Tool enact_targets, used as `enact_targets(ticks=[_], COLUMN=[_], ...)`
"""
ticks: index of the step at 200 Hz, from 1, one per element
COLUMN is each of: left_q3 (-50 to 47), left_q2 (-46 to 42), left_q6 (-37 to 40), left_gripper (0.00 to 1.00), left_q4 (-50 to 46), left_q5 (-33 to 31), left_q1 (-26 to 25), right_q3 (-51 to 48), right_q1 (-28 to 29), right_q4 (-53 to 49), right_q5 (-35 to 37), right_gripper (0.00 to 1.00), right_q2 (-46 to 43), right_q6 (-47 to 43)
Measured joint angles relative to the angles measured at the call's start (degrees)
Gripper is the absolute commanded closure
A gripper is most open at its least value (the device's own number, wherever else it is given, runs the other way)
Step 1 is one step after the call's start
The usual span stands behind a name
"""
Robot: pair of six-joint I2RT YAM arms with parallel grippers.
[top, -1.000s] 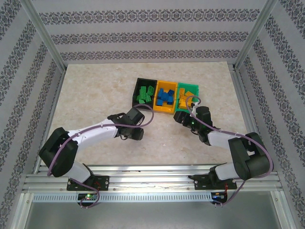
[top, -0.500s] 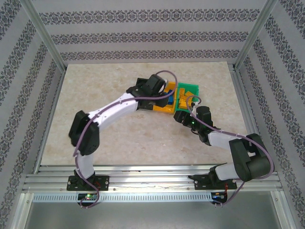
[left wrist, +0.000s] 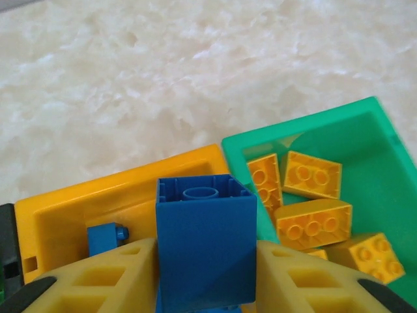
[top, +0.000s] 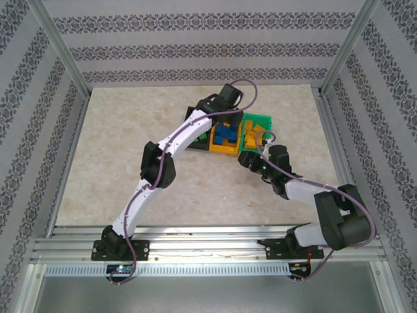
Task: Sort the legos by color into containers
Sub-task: Place the lego in the container, then reset both arms
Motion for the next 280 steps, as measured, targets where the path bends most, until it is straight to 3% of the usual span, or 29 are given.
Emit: enact_targets(ticks=[50, 69, 101, 137, 160, 178, 209, 251, 280], left_q3=[-0.59, -6.69, -29.11, -61.07, -78.16, -89.68, -105.59, -123.93, -131.69], left_q2=[0.44, -3.45, -19.19, -44.72, -58.36, -66.84, -77.24, -89.15, -92.35], left_q6=[0.70, 0.70, 0.68, 0.31, 0.22, 0.55, 1.18, 3.37, 3.30], left_gripper=[0.44, 0.41, 0.36, 0.26, 0.16, 0.00, 0.00, 0.00, 0.00], left_q4=[-0.44, 0.00, 6.75, 23.45, 33.27, 38.32, 45.03, 57.20, 64.02], left_q5=[0.90, 1.95, 2.91, 1.84, -1.27, -4.87, -12.98, -20.57, -21.73], left_q1=[0.76, 0.68, 0.52, 0.35, 0.46, 0.81, 2.34, 9.11, 18.58], right_q3=[0.00, 0.00, 0.00, -0.02, -0.04, -0.07, -0.20, -0.79, 0.11], right_q1=[0.00, 0.00, 0.00, -1.33, -2.25, -2.71, -5.07, -11.61, -14.56], right_q4=[-0.11, -0.09, -0.13, -1.36, -1.51, -1.64, -3.98, -10.40, -17.07], right_q5=[0.20, 0.20, 0.42, 1.11, 1.86, 2.36, 3.69, 5.33, 9.18], right_gripper=[0.39, 0.39, 0.39, 0.38, 0.37, 0.35, 0.32, 0.22, 0.09], right_q2=[0.00, 0.00, 0.00, -0.79, -2.34, -3.19, -5.95, -16.06, -22.80], right_q6=[-0.02, -0.04, -0.17, -0.68, -1.51, -2.08, -4.68, -7.26, -9.35])
